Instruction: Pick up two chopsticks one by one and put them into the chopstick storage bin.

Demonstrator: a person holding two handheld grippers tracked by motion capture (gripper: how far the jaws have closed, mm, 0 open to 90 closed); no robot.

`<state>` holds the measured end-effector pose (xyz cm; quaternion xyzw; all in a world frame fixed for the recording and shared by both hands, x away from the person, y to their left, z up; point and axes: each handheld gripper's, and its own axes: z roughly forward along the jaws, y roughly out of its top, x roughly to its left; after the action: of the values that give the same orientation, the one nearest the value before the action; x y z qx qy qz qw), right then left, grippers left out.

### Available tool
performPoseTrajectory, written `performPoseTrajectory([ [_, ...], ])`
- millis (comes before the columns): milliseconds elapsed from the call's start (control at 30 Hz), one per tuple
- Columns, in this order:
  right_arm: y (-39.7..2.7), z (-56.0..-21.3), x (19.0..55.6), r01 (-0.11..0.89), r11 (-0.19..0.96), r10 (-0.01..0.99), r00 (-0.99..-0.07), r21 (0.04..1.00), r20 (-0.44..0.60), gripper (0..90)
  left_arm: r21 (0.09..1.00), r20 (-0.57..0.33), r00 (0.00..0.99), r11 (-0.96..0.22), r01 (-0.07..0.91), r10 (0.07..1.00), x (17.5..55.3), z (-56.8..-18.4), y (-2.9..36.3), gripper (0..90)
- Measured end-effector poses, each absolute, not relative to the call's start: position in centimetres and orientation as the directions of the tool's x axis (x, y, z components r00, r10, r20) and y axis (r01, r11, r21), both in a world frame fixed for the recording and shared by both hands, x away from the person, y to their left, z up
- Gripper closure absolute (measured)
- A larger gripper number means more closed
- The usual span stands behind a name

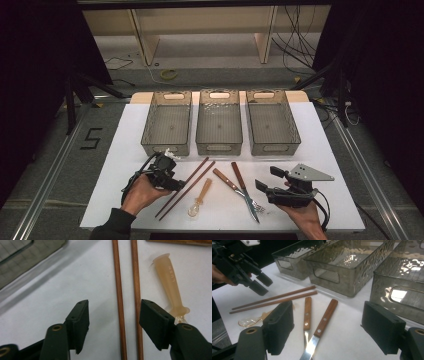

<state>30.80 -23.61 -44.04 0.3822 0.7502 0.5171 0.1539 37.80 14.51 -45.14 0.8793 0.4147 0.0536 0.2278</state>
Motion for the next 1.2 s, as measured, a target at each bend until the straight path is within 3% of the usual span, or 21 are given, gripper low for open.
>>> performPoseTrajectory([
  [500, -23.4, -44.0, 30.8, 0.41, 0.187, 0.727, -0.669, 0.892, 0.155, 27.0, 0.368, -0.108, 0.689, -0.615, 0.698, 0.717, 38.9, -46.1, 13.1, 66.3],
  [1200, -23.4, -44.1, 30.8, 0.412, 0.198, 0.73, -0.668, 0.889, 0.146, 28.4, 0.338, -0.035, 0.717, -0.667, 0.664, 0.696, 38.8, -46.6, 12.4, 82.6],
])
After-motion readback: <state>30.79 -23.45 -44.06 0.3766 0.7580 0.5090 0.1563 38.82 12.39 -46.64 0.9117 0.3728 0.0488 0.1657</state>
